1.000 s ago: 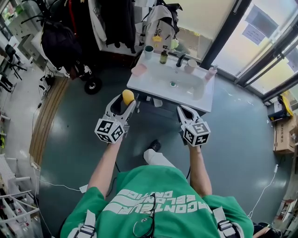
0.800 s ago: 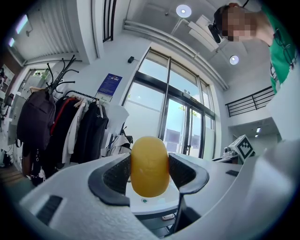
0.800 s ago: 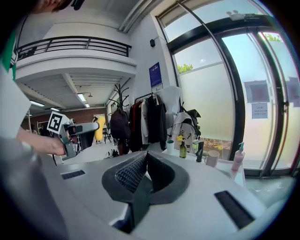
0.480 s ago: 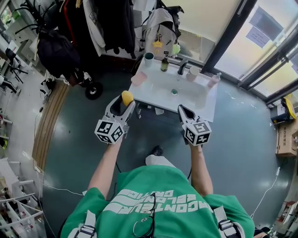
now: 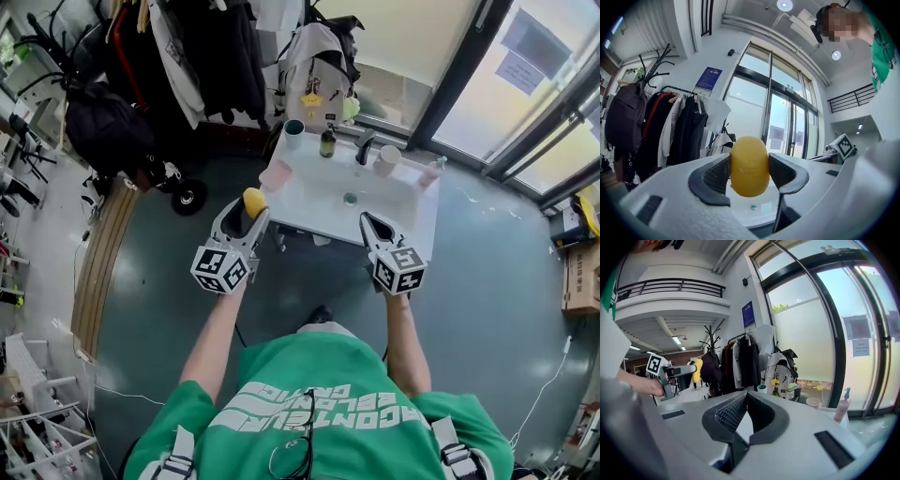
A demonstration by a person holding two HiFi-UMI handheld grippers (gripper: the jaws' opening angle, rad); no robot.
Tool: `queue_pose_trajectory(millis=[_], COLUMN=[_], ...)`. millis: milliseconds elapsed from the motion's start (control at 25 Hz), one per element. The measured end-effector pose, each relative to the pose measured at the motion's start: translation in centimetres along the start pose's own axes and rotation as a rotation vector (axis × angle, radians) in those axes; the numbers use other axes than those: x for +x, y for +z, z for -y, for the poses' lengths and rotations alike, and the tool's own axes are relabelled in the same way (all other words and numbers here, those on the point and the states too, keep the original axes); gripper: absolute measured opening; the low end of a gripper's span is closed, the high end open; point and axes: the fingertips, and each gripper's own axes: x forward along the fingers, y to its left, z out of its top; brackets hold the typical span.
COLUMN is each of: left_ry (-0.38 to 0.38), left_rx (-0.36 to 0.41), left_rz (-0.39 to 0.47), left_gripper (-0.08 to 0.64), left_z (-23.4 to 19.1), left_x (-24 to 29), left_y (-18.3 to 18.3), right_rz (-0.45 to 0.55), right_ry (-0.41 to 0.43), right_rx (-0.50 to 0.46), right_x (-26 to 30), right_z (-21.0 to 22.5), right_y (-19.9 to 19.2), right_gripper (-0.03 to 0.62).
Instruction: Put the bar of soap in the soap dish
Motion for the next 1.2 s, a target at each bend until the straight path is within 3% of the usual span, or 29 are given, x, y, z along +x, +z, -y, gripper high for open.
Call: queue_pose_trajectory(millis=[600,1200], left_ry=[-0.009,-0.096], left_rx=[-0.012,-0.047], left_rz=[-0.041,-0.063], left_gripper=[0.252,0.252], left_z=[-2.3,-7.9], left_x=[3.8,12.7], left_y=[-1.2,-1.3], right_rz=[-0.019,-0.040], right_ry=[-0.020,-0.108], right_rx=[0.021,0.030], right_x=[2.7,9.0], right_z=[3.0,7.2], right_y=[-0.1,2.7], right_gripper=[0.014,0.015])
